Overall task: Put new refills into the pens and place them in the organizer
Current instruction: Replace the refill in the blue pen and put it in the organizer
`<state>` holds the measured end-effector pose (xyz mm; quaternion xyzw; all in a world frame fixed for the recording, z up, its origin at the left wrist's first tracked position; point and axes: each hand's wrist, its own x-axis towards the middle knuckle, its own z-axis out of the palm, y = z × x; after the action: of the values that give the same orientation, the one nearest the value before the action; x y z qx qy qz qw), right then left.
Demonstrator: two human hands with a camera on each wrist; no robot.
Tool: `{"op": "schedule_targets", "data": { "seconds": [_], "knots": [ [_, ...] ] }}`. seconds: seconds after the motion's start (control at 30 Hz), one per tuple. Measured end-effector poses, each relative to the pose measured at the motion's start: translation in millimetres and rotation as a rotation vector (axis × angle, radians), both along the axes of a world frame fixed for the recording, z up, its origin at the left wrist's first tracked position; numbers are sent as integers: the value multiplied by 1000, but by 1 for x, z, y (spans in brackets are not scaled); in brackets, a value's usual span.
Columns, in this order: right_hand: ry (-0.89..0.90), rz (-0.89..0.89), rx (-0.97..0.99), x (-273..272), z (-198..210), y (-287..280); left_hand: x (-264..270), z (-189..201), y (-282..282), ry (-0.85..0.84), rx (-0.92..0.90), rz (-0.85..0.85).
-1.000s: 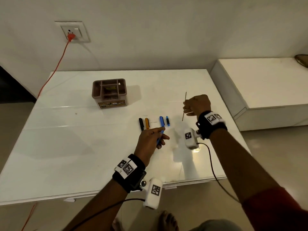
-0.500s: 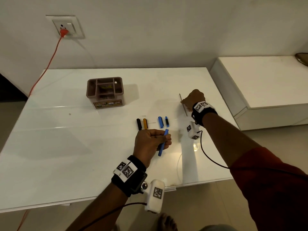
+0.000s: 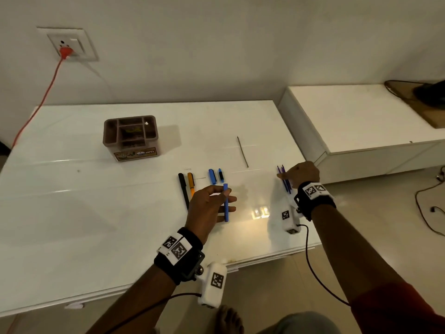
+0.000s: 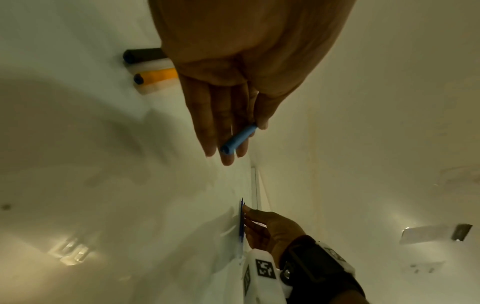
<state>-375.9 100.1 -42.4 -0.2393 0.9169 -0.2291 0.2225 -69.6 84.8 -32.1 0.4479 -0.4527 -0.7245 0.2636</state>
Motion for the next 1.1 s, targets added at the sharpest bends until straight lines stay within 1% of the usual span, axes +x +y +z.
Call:
{"op": "schedule_targets", "data": {
  "seconds": [0.07,0.17,0.3,0.33,0.43,0.5,0.57,0.7,0.8,0.87,0.97,1.1],
  "knots": [
    [34,7,26,2,-4,0,-5,0,-1,-14,-13,-3],
    [4,-41,3,-2,-10,-2,-10,-2,-3,-53,-48,-34],
    [-160,-85,-22,-9,-10,2,-12,-8,-2,-72,-61,-62],
    [-165,-87,-24,-9,-9,2,-12,-9,-2,-73,-60,-64],
    [-81,-84,-39,-6,-6,2,-11,-10,-2,-67,-55,-60],
    [-133,-141,-165,2,-1,4,-11,-8,-2,-58,-55,-55],
    [-201,-161,-333,14,10,8,-11,-7,-3,-61,-78,-59],
    [-413,-106,-653,65,48,15,-9,-5,-1,-67,-108,-71],
    [-525,-70,-789,108,59,23,-4,-3,0,-59,-114,-66],
    [-545,-46,-836,132,57,26,-1,0,-1,-59,-155,-60],
    [-523,-4,-881,153,55,24,5,1,-3,-76,-216,-67],
    [-460,-9,-971,159,59,16,13,-2,-8,-98,-214,-76]
  ]
}}
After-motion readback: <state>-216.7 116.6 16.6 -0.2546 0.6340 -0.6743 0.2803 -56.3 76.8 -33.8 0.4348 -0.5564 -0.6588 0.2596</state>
